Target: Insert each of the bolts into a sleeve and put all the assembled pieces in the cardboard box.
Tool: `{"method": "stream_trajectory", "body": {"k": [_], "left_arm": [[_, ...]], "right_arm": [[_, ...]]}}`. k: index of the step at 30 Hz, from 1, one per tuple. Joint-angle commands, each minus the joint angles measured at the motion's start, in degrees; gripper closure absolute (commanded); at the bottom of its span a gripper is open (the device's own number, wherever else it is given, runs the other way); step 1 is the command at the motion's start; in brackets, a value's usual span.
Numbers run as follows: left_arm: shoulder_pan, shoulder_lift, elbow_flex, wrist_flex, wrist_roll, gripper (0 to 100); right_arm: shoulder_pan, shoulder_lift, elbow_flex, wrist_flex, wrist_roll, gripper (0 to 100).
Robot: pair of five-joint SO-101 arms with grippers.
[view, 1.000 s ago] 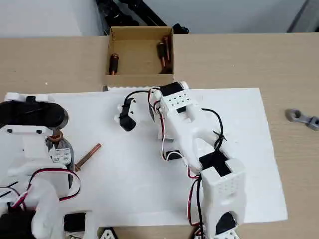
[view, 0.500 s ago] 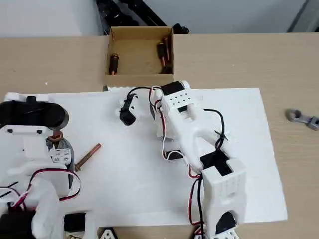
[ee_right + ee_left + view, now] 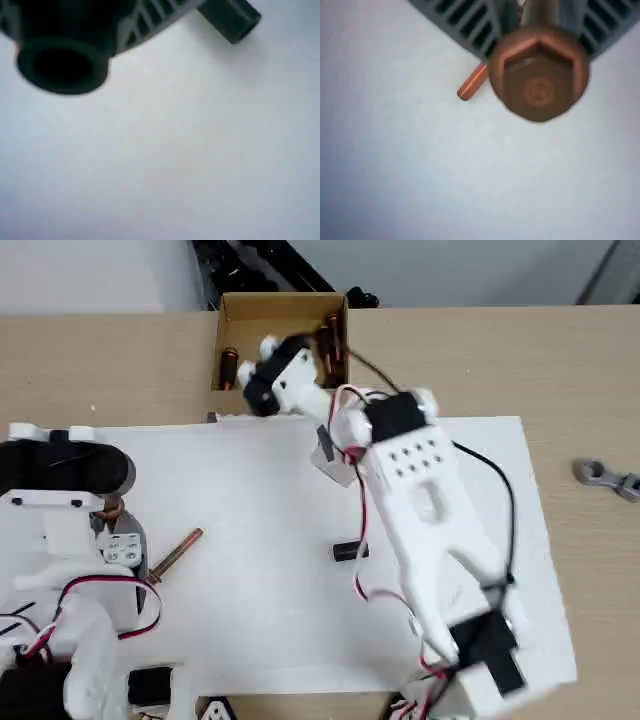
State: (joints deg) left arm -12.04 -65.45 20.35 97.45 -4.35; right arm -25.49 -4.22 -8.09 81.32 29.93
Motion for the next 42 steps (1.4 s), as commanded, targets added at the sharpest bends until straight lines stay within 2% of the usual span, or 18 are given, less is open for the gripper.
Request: {"method": "stream_trajectory", "body": {"k": [1,11,18,24,28,32,36,42], "left_arm": [[-0.62,0.35,-0.22,-3.6,0.18,99],[-0.53,0.35,-0.22,-12.75,0.18,99],[-0.18,0.44,-0.13,-18.9,0.26,99],[-0.09,0.53,-0.13,-26.55,3.69,99],[0.26,0.53,-0.13,-28.75,3.78,99],[6.51,0.62,-0.13,-28.92,3.78,99],[13.45,2.02,1.63,-34.55,3.78,99],[14.42,7.38,1.71,-40.18,3.87,99]], "right_arm": [[0.48,-11.38,-0.97,-0.04,-6.07,99.6],[0.48,-34.86,-0.09,-0.13,-24.09,99.6],[0.48,-47.78,15.12,-2.86,-24.53,99.6],[0.4,-57.27,34.9,-19.47,-24.53,99.6],[0.4,-58.86,42.55,-28.0,-24.44,99.6],[-0.04,-57.01,45.63,-31.69,-24.62,99.6],[-4.53,-53.58,45.89,-35.38,-24.62,99.6],[-14.64,-48.57,45.89,-36.7,-24.53,99.6]]}}
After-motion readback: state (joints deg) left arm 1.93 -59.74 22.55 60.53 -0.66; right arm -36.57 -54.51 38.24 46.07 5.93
